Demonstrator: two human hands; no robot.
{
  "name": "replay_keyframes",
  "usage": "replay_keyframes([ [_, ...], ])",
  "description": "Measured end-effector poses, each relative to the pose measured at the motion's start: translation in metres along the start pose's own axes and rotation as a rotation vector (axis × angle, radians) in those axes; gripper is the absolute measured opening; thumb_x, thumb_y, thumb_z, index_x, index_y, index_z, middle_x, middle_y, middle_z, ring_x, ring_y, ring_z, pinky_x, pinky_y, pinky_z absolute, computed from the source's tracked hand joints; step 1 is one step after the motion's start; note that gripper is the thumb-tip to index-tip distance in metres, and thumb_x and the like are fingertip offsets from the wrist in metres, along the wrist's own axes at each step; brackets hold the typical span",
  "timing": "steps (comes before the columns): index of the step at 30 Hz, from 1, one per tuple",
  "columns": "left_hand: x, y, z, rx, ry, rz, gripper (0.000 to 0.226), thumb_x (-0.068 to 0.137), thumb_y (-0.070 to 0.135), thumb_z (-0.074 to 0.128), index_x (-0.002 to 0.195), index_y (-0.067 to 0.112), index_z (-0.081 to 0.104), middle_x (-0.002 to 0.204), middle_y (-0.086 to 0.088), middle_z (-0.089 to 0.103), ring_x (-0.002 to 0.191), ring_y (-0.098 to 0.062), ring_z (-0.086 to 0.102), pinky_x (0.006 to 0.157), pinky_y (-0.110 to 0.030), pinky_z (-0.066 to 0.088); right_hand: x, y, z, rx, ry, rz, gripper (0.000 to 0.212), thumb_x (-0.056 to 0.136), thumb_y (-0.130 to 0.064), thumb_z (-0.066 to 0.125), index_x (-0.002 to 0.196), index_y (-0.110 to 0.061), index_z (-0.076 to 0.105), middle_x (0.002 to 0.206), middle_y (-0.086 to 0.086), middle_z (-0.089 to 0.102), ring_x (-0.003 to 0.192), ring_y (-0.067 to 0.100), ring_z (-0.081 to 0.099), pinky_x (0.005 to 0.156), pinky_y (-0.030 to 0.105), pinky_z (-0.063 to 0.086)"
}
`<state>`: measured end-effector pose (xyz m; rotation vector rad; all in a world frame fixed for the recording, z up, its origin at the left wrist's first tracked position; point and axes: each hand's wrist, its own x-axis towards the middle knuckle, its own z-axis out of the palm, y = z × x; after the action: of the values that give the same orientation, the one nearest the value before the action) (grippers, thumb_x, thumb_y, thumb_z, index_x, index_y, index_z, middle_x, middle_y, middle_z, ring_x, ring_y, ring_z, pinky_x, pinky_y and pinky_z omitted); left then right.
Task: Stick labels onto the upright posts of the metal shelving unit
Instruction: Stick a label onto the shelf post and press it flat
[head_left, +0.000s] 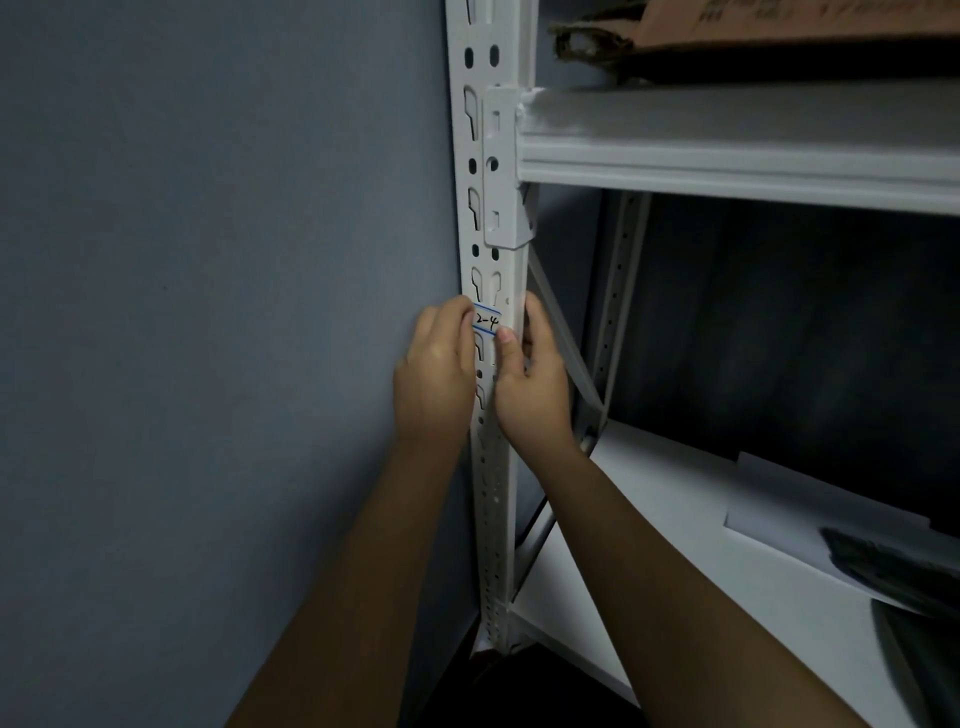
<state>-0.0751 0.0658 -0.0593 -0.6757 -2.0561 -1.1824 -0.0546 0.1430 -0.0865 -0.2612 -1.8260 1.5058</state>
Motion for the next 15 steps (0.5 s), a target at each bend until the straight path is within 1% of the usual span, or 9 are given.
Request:
replay_keyframes([
  [4,0.002,0.003,-0.005,0.038,-0.054,-0.013,0.025,0.099,0.019,0.044,0.113,0.005,0.060,0.104,-0.012,0.061,0.088,-0.027,0.060,0.075,-0.039,0.050,0.001,-0.002,-0.003,0.027,-0.019,-0.003,0.045,0.100,-0.031,0.041,0.144,-0.032,0.036,0.138,-0.006,0.053,0.125,0.010,0.051,0.106,0.043,0.043],
  [7,0.006,0.007,-0.013,0.113,-0.151,-0.028,0.025,0.100,0.022,0.041,0.116,0.010,0.056,0.108,-0.012,0.059,0.091,-0.034,0.058,0.077,-0.047,0.048,0.002,-0.005,-0.007,0.047,-0.066,0.009,0.044,0.100,-0.026,0.042,0.144,-0.029,0.037,0.137,-0.005,0.054,0.125,0.011,0.051,0.107,0.041,0.042],
  [9,0.009,0.011,-0.020,0.195,-0.247,-0.006,0.023,0.099,0.020,0.041,0.117,0.011,0.053,0.111,-0.013,0.057,0.093,-0.037,0.058,0.078,-0.048,0.047,0.001,-0.007,-0.007,0.038,-0.067,0.017,0.044,0.100,-0.028,0.043,0.143,-0.030,0.037,0.137,-0.005,0.054,0.125,0.010,0.051,0.107,0.040,0.042],
  [11,0.013,0.015,-0.026,0.263,-0.316,0.021,0.019,0.099,0.017,0.040,0.114,0.011,0.050,0.110,-0.013,0.056,0.091,-0.040,0.057,0.076,-0.046,0.046,-0.001,-0.010,-0.005,0.031,-0.053,0.023,0.047,0.097,-0.035,0.042,0.143,-0.032,0.036,0.139,-0.006,0.053,0.128,0.011,0.049,0.108,0.042,0.041],
  [13,0.017,0.019,-0.030,0.338,-0.373,0.036,0.015,0.099,0.015,0.039,0.112,0.010,0.047,0.110,-0.014,0.054,0.091,-0.042,0.056,0.073,-0.044,0.042,-0.002,-0.011,-0.003,0.025,-0.048,0.024,0.045,0.098,-0.033,0.042,0.142,-0.032,0.037,0.139,-0.005,0.052,0.128,0.011,0.049,0.108,0.042,0.040],
  [15,0.018,0.021,-0.032,0.434,-0.446,0.028,0.013,0.100,0.015,0.038,0.109,0.010,0.046,0.110,-0.013,0.053,0.092,-0.041,0.057,0.074,-0.044,0.042,-0.003,-0.014,-0.005,0.021,-0.058,0.020,0.042,0.099,-0.029,0.041,0.141,-0.032,0.038,0.137,-0.006,0.054,0.125,0.010,0.051,0.107,0.040,0.042],
])
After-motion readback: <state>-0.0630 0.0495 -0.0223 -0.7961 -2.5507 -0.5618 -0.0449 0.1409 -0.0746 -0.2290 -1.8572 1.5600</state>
